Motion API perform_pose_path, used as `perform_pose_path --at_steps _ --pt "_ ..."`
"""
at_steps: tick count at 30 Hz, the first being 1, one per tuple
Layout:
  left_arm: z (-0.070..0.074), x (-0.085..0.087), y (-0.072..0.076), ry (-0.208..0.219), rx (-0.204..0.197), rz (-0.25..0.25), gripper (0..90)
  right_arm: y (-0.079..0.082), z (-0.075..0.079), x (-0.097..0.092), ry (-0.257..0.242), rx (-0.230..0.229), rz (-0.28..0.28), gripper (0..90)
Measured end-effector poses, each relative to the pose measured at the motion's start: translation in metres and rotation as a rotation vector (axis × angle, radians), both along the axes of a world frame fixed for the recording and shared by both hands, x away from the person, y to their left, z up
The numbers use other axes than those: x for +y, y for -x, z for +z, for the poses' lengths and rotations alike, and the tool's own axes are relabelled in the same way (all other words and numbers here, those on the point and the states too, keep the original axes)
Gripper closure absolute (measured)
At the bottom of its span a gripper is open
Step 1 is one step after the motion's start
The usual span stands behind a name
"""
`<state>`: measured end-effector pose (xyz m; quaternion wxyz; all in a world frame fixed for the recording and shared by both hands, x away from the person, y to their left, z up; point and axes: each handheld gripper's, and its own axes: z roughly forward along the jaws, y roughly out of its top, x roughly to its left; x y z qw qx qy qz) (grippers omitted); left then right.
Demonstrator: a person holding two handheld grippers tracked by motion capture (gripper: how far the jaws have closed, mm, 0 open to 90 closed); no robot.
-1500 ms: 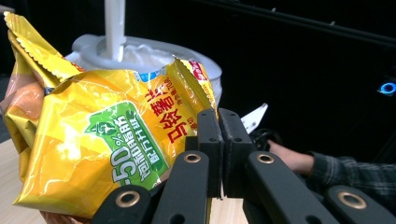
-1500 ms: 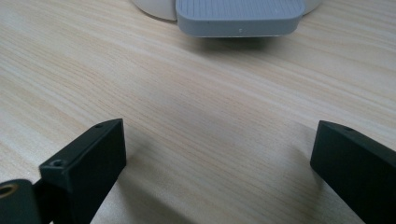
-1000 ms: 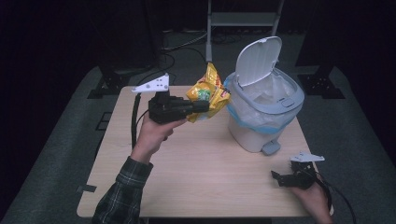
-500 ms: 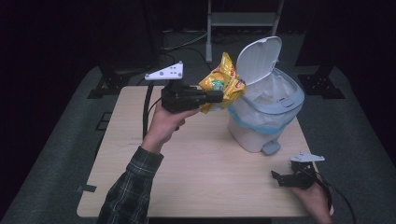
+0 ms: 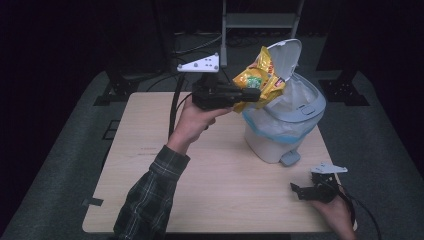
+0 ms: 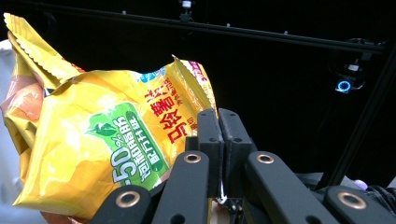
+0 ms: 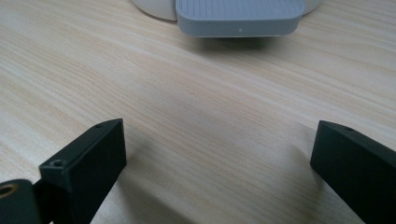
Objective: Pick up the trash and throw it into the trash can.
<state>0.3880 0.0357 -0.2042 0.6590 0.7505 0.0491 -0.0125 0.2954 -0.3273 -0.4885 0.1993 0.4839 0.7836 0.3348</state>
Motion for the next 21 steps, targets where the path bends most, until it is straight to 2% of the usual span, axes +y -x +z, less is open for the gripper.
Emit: perform_pose_path --at_steps 9,16,21 --pt "0.005 -0.027 -0.009 0.007 -0.003 -0.035 89.1 0.000 0.000 0.000 -0.001 0.000 0.000 2.3" --pt "0.007 -0.043 -0.020 -0.009 -0.005 -0.043 89.1 0.000 0.000 0.000 -0.001 0.001 -0.001 2.3" --pt "0.004 -0.061 -0.032 -0.028 -0.007 -0.054 89.0 0.000 0.000 0.000 0.001 -0.001 0.000 2.3"
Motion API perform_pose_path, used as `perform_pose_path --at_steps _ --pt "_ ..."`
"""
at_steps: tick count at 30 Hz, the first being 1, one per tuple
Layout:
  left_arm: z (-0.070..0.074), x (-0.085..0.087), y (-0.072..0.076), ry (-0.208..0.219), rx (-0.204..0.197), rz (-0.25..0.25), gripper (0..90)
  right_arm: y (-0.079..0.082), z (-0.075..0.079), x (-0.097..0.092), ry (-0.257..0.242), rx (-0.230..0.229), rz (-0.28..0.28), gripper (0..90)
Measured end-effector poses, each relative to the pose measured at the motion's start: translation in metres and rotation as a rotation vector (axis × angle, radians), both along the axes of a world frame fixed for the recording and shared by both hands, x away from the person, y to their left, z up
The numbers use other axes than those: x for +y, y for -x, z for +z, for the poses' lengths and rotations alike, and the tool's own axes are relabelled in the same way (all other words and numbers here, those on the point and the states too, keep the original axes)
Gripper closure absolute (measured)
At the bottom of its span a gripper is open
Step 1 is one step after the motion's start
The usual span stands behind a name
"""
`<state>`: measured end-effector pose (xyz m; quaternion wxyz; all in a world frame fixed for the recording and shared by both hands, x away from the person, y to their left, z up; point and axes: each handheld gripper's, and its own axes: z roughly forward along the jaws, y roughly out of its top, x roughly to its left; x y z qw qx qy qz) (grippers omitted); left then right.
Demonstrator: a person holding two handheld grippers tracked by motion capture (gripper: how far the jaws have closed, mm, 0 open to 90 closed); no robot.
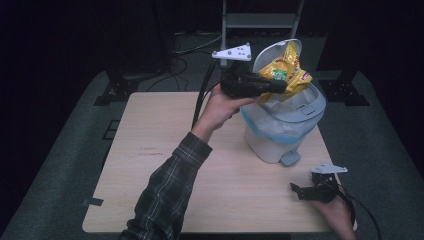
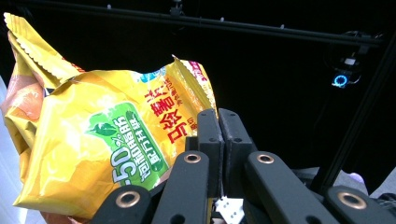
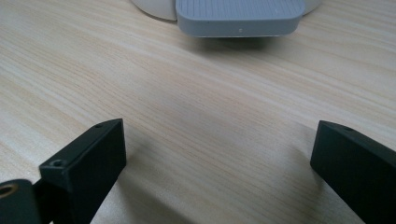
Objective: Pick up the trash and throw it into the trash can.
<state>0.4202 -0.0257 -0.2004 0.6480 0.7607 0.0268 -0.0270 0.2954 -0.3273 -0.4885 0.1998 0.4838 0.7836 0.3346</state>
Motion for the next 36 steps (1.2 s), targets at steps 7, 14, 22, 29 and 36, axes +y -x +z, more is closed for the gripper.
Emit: perform_pose_path --at_steps 7,14,22,29,36 --pt "-0.012 -0.018 -0.017 -0.008 0.018 0.004 89.0 0.000 0.000 0.000 0.000 0.000 0.002 2.3" --pt "-0.025 -0.029 -0.031 -0.008 0.032 0.013 89.0 0.000 0.000 0.000 -0.001 0.002 0.001 2.3" --pt "-0.041 -0.037 -0.044 -0.040 0.056 0.040 87.6 0.000 0.000 0.000 -0.001 0.002 0.001 2.3" --pt "-0.050 -0.037 -0.050 -0.050 0.075 0.060 85.4 0.000 0.000 0.000 0.000 0.002 0.001 2.3" --pt "-0.050 -0.037 -0.050 -0.051 0.070 0.074 77.9 0.000 0.000 0.000 0.000 0.001 0.001 2.3"
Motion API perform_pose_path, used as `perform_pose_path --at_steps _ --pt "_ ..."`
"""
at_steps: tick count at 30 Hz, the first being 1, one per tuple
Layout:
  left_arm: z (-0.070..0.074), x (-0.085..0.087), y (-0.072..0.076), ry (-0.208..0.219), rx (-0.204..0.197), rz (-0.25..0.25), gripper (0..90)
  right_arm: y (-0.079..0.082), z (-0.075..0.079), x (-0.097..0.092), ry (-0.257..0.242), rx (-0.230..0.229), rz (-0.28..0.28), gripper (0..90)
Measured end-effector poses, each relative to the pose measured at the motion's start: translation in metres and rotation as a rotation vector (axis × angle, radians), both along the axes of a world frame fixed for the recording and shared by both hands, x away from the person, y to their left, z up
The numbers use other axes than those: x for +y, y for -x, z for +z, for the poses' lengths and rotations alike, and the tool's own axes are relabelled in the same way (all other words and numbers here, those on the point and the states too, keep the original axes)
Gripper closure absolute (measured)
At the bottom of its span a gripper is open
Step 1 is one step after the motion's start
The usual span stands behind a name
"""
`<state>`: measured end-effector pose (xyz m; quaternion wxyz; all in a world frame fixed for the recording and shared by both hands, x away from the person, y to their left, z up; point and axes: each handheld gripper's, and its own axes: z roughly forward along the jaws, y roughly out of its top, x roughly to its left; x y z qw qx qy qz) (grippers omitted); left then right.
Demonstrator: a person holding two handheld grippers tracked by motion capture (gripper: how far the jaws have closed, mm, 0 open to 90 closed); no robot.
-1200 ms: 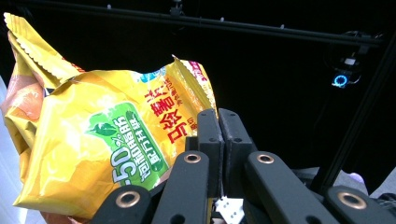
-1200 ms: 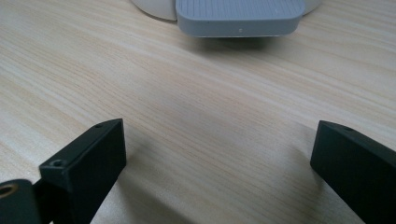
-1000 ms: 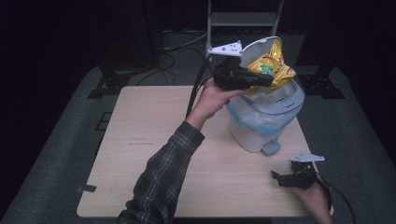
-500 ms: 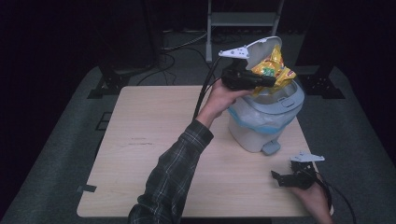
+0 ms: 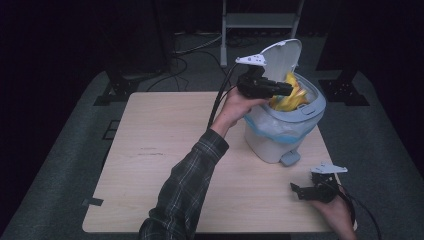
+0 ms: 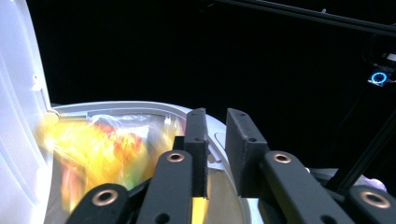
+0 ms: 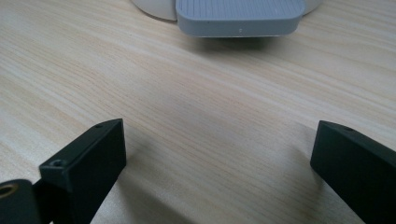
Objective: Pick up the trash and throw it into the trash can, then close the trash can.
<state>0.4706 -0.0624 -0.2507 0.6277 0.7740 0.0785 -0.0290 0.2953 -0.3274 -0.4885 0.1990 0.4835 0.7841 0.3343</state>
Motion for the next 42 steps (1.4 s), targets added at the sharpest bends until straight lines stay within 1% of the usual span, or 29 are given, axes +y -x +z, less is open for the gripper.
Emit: perform_pose_path --at_steps 4,10,15,19,22,24,26,30,35,37,38,42 --pt "0.003 0.004 0.001 -0.002 -0.008 0.005 73.9 0.000 0.000 0.000 0.000 0.000 0.000 2.3" --pt "0.012 0.017 0.007 -0.004 -0.009 0.019 61.8 0.000 0.000 0.000 -0.001 0.000 0.000 2.3" --pt "0.018 0.031 0.011 -0.033 -0.022 0.039 51.4 0.000 0.000 0.000 -0.001 0.001 0.000 2.3" --pt "0.020 0.043 0.012 -0.041 -0.017 0.068 42.2 0.000 0.000 0.000 -0.001 0.001 0.000 2.3" --pt "0.021 0.051 0.013 -0.030 -0.014 0.081 38.2 0.000 0.000 0.000 -0.001 0.001 0.000 2.3" --pt "0.022 0.057 0.013 -0.033 -0.019 0.092 37.8 0.000 0.000 0.000 -0.001 0.001 0.000 2.3" --pt "0.022 0.062 0.013 -0.030 -0.015 0.100 37.7 0.000 0.000 0.000 -0.001 0.001 0.000 2.3" --pt "0.025 0.074 0.012 -0.031 -0.021 0.118 52.3 0.000 0.000 0.000 -0.001 0.001 0.000 2.3" --pt "0.031 0.087 0.007 -0.021 -0.024 0.140 80.4 0.000 0.000 0.000 -0.001 0.001 0.000 2.3" --pt "0.033 0.091 0.004 -0.008 -0.026 0.150 87.7 0.000 0.000 0.000 -0.001 0.001 0.000 2.3" --pt "0.034 0.092 0.002 -0.001 -0.025 0.157 90.0 0.000 0.000 0.000 -0.001 0.001 0.000 2.3" --pt "0.040 0.096 -0.006 0.007 -0.026 0.183 90.0 0.000 0.000 0.000 -0.002 0.001 0.000 2.3"
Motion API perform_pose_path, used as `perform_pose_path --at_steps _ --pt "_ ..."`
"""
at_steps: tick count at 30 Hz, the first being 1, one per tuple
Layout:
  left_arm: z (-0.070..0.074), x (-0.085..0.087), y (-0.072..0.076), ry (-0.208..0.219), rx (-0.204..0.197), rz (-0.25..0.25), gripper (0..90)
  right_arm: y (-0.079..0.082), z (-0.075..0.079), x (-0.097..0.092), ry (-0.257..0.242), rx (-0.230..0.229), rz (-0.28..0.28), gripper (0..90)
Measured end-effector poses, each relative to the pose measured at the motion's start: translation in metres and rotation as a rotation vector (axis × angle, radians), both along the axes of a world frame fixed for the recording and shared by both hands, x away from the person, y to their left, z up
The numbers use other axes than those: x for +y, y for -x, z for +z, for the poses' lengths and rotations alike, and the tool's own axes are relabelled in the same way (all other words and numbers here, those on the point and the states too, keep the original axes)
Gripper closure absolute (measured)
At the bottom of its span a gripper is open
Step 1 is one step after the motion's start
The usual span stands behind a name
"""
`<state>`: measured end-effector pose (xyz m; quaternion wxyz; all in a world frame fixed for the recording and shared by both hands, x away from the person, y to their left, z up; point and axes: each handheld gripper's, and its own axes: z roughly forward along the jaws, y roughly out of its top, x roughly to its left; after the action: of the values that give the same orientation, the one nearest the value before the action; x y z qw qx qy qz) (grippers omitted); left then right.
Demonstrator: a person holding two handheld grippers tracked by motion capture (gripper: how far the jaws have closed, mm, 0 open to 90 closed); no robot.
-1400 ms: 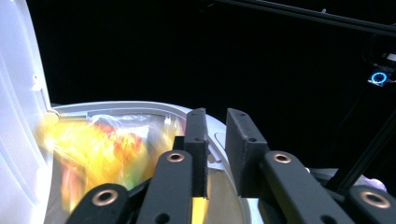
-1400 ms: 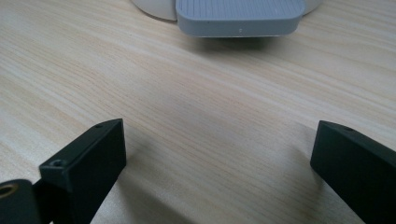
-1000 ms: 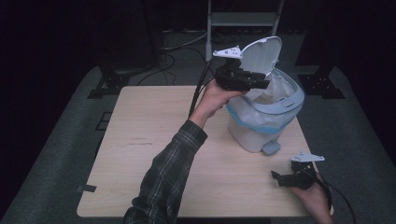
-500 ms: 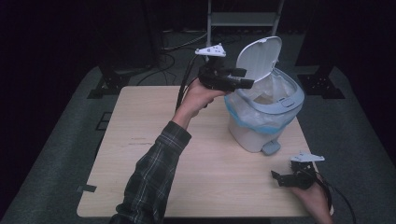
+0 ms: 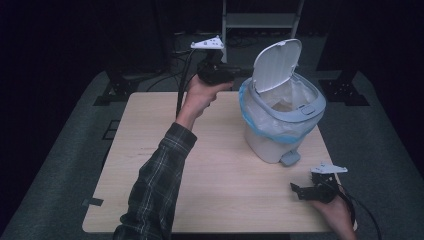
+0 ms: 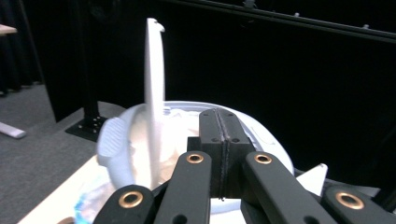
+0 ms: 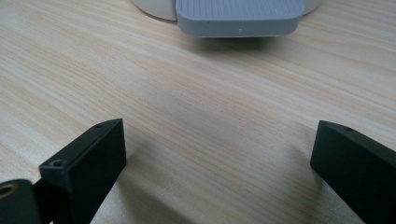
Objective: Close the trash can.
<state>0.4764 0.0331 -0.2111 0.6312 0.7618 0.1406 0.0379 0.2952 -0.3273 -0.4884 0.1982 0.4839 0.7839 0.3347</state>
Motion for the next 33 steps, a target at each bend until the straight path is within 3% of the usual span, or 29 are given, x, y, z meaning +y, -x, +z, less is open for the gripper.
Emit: perform_pose_path --at_steps 19,33 --pt "0.015 -0.004 -0.041 0.019 0.000 0.048 90.0 0.000 0.000 0.000 0.000 0.000 -0.001 2.3" --pt "0.017 -0.028 -0.046 0.021 0.010 0.033 90.0 0.000 0.000 0.000 0.001 -0.001 -0.001 2.3"
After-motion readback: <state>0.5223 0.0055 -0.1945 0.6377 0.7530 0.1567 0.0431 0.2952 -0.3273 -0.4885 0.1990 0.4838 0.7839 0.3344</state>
